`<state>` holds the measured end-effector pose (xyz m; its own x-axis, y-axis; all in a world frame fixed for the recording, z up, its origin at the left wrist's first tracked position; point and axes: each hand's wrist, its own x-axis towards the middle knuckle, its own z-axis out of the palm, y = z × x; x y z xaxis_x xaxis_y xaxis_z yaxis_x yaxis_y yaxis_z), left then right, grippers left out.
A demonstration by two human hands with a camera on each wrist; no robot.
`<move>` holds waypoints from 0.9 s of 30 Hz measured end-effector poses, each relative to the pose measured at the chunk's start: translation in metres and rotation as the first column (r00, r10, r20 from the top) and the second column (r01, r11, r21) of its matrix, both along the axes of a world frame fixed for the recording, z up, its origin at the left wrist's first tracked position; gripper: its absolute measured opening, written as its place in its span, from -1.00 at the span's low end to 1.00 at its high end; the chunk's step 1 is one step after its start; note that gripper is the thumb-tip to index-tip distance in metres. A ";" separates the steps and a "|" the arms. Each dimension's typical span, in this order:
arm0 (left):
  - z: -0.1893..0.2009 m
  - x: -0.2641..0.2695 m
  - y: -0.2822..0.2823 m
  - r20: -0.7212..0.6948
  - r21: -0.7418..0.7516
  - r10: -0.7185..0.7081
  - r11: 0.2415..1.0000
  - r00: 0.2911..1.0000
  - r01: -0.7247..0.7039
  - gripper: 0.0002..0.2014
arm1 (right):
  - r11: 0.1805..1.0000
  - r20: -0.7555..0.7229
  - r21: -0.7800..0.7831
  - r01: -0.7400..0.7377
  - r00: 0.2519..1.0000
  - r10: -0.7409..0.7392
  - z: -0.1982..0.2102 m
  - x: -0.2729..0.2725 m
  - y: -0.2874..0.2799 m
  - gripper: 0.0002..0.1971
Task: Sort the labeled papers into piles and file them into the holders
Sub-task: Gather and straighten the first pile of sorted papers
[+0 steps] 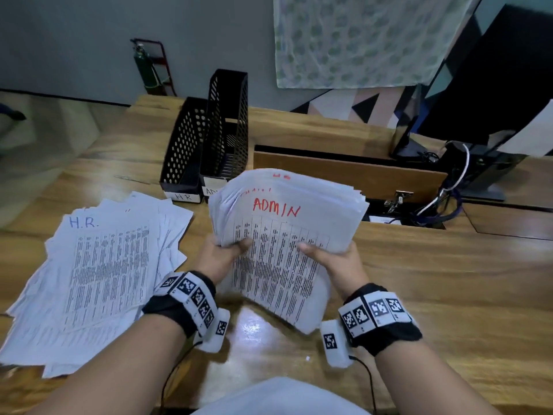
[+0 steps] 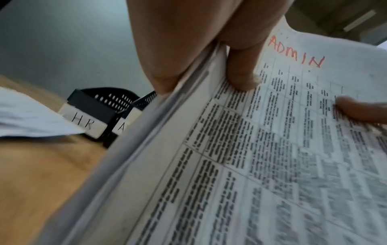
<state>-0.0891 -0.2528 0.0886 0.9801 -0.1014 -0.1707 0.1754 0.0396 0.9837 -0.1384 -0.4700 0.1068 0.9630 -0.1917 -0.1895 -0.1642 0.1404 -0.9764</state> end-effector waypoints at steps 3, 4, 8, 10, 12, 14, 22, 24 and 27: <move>0.026 0.023 0.020 0.062 -0.035 -0.093 0.995 0.994 0.095 -0.71 | 0.992 0.008 0.013 -0.124 0.992 0.124 0.020 0.014 0.003 -0.38; 0.032 0.033 0.025 0.057 -0.044 -0.106 0.993 0.993 0.109 -0.71 | 0.985 -0.012 0.022 -0.170 0.985 0.171 0.024 0.018 0.006 -0.31; 0.053 0.079 0.046 0.000 -0.063 -0.142 0.988 0.990 0.141 -0.72 | 0.967 -0.078 0.018 -0.254 0.964 0.254 0.034 0.039 0.034 -0.24; 0.061 0.104 0.055 0.000 -0.002 -0.150 0.989 0.989 0.150 -0.79 | 0.977 -0.090 -0.012 -0.213 0.973 0.211 0.041 0.050 0.050 -0.22; 0.067 0.134 0.066 0.052 0.069 -0.126 0.990 0.991 0.122 -0.84 | 0.991 -0.112 -0.021 -0.134 0.985 0.131 0.049 0.067 0.065 -0.31; 0.069 0.163 0.078 0.126 0.186 -0.049 0.982 0.991 0.025 -0.91 | 0.998 -0.120 -0.041 -0.040 0.992 0.035 0.057 0.084 0.074 -0.63; 0.034 0.240 0.115 0.153 0.659 -0.157 0.752 0.976 0.018 -0.82 | 0.895 0.124 -0.304 0.325 0.945 -0.301 0.088 0.149 0.098 -0.89; 0.026 0.248 0.108 0.126 0.746 -0.285 0.658 0.950 0.098 -0.64 | 0.858 0.230 -0.331 0.394 0.915 -0.331 0.095 0.168 0.112 -0.90; 0.015 0.256 0.095 0.097 0.813 -0.388 0.562 0.917 0.152 -0.41 | 0.799 0.330 -0.401 0.447 0.885 -0.330 0.107 0.194 0.139 -0.85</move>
<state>0.1665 -0.1580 0.1035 0.9462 -0.3120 -0.0855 -0.1967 -0.7647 0.6136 0.0561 -0.3306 0.2134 0.7910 -0.5659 0.2324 0.0457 -0.3242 -0.9449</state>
